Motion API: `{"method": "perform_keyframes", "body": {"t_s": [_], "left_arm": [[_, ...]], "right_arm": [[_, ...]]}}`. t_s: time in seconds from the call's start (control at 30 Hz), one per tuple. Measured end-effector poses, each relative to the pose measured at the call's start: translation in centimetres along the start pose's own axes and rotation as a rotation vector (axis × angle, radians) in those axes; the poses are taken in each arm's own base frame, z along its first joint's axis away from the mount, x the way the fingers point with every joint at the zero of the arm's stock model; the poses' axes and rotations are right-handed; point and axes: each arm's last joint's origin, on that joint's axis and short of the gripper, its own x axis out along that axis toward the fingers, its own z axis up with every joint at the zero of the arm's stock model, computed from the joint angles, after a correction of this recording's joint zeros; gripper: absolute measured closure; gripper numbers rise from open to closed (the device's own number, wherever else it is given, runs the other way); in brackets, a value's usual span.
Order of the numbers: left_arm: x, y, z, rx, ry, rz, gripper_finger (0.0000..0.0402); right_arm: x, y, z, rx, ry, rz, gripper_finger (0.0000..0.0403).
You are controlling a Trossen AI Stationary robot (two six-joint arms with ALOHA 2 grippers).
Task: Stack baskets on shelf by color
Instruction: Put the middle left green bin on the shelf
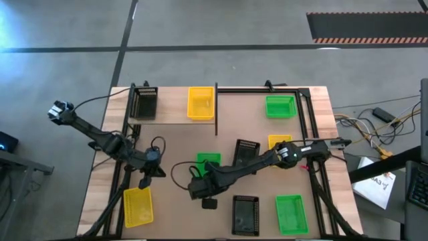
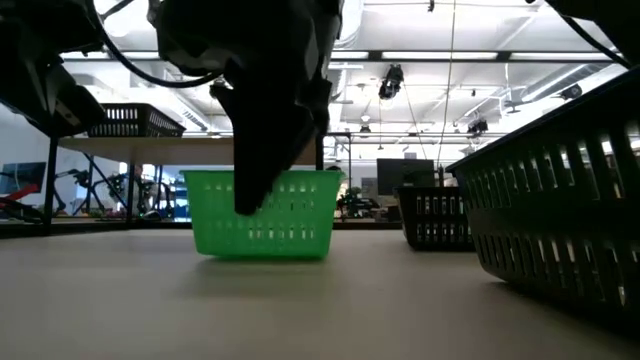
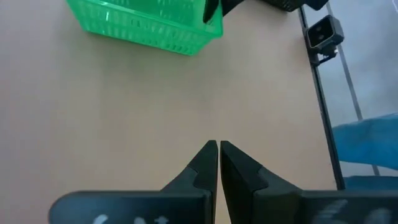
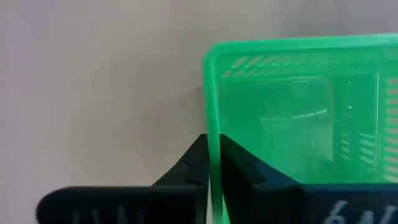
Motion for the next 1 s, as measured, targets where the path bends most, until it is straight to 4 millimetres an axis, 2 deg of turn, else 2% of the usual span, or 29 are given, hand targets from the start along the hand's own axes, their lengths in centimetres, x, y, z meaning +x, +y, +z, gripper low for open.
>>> {"method": "perform_keyframes", "body": {"t_s": [0.1,0.27,0.33,0.5,0.63,0.83,1.0], "left_arm": [[-0.3,0.0,-0.1,0.005,-0.013,-0.011,0.04],[-0.2,0.9,-1.2,0.001,-0.01,-0.009,0.04],[-0.1,1.2,-1.7,-0.001,-0.008,-0.006,0.04],[-0.1,1.8,-2.4,-0.025,-0.019,-0.015,0.04],[-0.2,2.0,-2.6,-0.031,-0.028,-0.022,0.04],[-0.3,2.0,-2.6,-0.033,-0.031,-0.025,0.04],[-0.2,2.0,-2.7,-0.031,-0.022,-0.017,0.04]], "right_arm": [[-2.1,-0.3,0.3,0.036,-0.036,0.022,0.0393],[-8.8,-1.9,1.9,0.107,-0.185,0.14,0.0394],[-10.8,-2.8,2.4,0.138,-0.25,0.191,0.0394],[-14.3,-5.0,4.0,0.196,-0.457,0.257,0.0394],[-15.9,-6.7,5.6,0.199,-0.632,0.28,0.0394],[-16.5,-9.9,7.2,0.164,-0.791,0.24,0.0394],[-16.6,-12.7,7.9,0.114,-0.845,0.16,0.0394]]}}
